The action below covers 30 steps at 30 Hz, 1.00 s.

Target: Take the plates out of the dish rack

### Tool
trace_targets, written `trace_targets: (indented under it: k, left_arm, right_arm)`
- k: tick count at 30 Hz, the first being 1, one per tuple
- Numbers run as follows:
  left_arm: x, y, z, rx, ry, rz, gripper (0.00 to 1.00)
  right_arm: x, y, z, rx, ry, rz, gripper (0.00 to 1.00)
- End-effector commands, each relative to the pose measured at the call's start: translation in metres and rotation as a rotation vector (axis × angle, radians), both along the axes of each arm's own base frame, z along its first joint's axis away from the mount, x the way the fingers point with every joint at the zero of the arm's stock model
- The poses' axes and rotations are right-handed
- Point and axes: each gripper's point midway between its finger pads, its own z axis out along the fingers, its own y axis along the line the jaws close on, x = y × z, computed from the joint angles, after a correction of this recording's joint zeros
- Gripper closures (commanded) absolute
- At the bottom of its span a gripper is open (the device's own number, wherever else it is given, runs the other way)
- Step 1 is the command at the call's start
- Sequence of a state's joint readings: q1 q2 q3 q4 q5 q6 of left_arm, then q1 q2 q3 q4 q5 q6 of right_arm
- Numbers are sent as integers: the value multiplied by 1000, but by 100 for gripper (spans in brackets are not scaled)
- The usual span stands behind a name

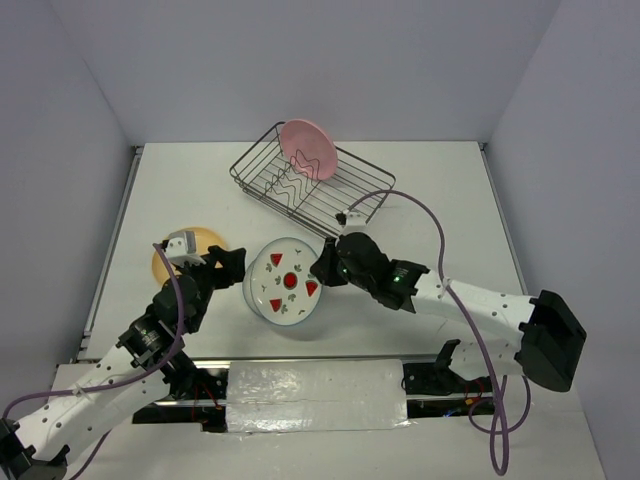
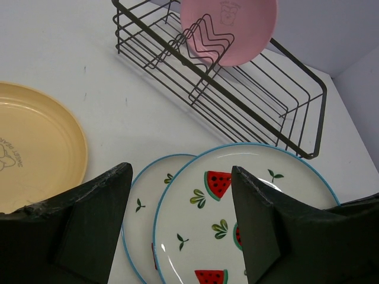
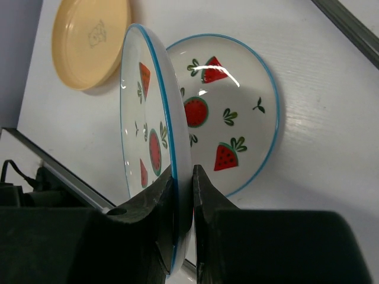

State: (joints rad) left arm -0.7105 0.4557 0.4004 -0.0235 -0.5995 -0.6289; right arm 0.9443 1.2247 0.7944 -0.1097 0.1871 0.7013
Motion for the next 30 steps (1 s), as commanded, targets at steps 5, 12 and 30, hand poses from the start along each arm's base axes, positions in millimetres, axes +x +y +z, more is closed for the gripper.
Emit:
trace_targets:
  k: [5,12,30]
  left_arm:
    - [2,1,26,-25,-56,9,20]
    - [2,1,24,-22,-52,13,20]
    - [2,-1,26,-23,-59,-3,20]
  right_arm:
    - [20,36,52,258,-46,-67,100]
    - [21,43,38,291,-27,-63,100]
    - [33,36,-10,291,45,-145,83]
